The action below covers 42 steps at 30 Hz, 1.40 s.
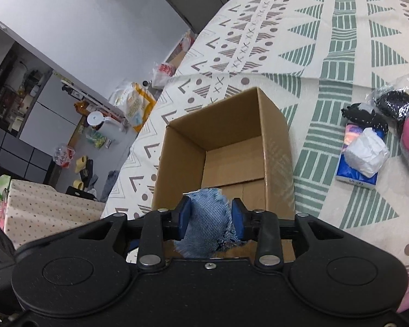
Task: Organize soft objects
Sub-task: 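Carry the burger plush into the box with the left tool while the right drops the heart in, then grasp the grey fluffy plush with both tools from either side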
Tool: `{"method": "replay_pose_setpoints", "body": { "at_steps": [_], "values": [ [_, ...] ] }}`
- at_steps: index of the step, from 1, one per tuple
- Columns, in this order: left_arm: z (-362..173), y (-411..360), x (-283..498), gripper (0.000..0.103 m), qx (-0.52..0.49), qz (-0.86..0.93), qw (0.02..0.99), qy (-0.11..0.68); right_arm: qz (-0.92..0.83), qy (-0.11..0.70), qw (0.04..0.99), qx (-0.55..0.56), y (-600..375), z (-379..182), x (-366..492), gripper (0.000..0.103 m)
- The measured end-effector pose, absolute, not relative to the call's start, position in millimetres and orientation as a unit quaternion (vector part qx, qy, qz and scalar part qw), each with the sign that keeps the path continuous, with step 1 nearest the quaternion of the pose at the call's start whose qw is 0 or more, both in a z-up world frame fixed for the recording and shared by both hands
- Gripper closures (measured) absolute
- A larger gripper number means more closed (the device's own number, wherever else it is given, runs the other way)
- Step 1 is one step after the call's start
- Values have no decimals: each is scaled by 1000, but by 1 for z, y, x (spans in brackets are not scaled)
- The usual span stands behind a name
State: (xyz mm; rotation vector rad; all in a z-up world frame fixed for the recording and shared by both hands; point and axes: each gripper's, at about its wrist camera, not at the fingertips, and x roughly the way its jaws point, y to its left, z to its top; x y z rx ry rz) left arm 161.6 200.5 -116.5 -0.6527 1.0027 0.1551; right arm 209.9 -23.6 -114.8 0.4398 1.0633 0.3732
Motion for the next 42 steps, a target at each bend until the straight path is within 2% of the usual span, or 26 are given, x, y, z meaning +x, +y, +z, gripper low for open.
{"method": "replay_pose_setpoints", "body": {
  "at_steps": [1,3,8,13,26,42],
  "values": [
    [-114,202,160,58,-306,74,827,467,176,500,823,204,-23,-114,210,67],
    [-109,203,157,49,-301,79,831,461,175,496,827,198,-22,-112,207,51],
    [-99,199,157,45,-297,75,837,453,168,485,839,183,-28,-100,200,41],
    [-89,181,160,32,-286,61,848,442,152,465,855,169,-46,-81,193,26],
    [-62,119,166,28,-240,1,868,434,104,403,896,156,-114,-45,172,16],
    [-47,49,171,28,-213,-40,878,427,71,389,901,177,-211,-43,165,14]
  ]
}}
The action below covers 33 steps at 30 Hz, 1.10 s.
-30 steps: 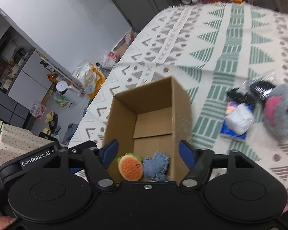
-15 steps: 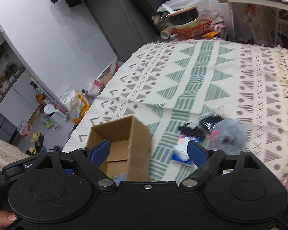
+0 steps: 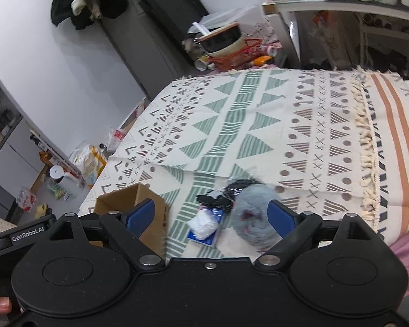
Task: Organize soft objects
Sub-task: 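Grasp the grey fluffy plush with both tools from either side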
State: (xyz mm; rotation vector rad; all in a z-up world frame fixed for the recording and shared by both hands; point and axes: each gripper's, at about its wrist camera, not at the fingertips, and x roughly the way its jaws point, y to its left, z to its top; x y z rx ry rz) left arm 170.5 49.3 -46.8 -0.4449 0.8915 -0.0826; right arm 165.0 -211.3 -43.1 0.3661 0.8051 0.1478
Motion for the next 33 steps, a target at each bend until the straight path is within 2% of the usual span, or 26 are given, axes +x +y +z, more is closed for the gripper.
{"method": "replay_pose_setpoints", "body": {
  "at_steps": [10,14,19,28,33],
  "values": [
    [-56,7,185,28,-187,-49,873,447,49,411,885,211,-251,-66,173,15],
    [-64,-7,190,28,-183,-58,869,457,40,430,873,228,-265,-81,180,29],
    [-73,-29,198,28,-153,-75,868,467,39,445,862,238,-275,-97,188,31],
    [-103,-51,214,28,-150,-92,854,490,47,471,844,252,-279,-127,207,39],
    [-125,-61,224,31,-152,-100,838,514,38,490,831,262,-281,-144,219,43]
  ]
}}
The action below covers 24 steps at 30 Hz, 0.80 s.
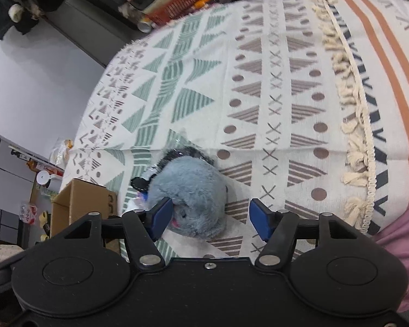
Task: Organize soft objects
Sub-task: 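Grasp the grey fluffy plush with both tools from either side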
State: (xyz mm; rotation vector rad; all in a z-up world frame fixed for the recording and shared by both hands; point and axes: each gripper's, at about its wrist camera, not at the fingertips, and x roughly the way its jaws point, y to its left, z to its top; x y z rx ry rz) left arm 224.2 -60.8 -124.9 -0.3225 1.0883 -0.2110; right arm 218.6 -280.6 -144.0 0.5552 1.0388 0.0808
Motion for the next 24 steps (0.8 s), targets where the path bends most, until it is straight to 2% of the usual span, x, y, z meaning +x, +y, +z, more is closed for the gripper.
{"method": "replay_pose_setpoints", "body": {
  "at_steps": [11,15,18,19,21,24],
  "values": [
    [-149,-86,239,37,-144,-116,827,531,55,508,793,331,-293,-175,243,53],
    [-158,-94,247,49,-151,-114,823,535,60,500,785,359,-301,-179,247,56],
    [-164,-99,251,52,-156,-113,823,534,63,497,776,383,-307,-184,249,59],
    [-166,-100,253,53,-157,-111,824,533,63,495,775,388,-309,-185,249,60],
    [-171,-102,255,61,-159,-107,823,535,62,492,774,394,-310,-187,251,60],
    [-176,-100,258,67,-184,-100,821,531,63,493,770,399,-311,-190,253,60]
  ]
}}
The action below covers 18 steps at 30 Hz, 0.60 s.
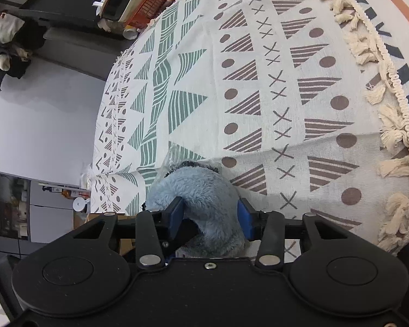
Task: Organize soft objects
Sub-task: 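Grasp the grey fluffy plush with both tools from either side, then carry the grey plush into the cardboard box with both tools and open them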
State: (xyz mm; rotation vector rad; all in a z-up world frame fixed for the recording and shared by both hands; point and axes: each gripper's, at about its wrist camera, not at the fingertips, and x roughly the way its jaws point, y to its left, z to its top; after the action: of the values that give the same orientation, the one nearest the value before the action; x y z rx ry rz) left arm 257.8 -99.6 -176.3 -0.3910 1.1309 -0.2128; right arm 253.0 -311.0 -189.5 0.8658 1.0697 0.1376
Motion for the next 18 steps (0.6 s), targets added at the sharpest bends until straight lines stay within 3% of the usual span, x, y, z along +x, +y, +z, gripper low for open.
{"method": "replay_pose_setpoints", "body": {
  "at_steps": [6,11,13,14,18],
  "values": [
    [-175,-98,260,76,-202,-95,820,527,76,500,763,403,-309,-193,255,59],
    [-173,-97,261,77,-208,-93,817,530,76,506,760,401,-307,-195,258,60],
    [-172,-97,261,78,-213,-93,815,531,68,512,762,390,-306,-198,259,70],
    [-172,-97,260,79,-213,-93,814,532,71,514,763,386,-304,-199,258,81],
    [-165,-98,257,79,-207,-94,817,530,78,507,773,373,-302,-193,254,85]
  ]
}}
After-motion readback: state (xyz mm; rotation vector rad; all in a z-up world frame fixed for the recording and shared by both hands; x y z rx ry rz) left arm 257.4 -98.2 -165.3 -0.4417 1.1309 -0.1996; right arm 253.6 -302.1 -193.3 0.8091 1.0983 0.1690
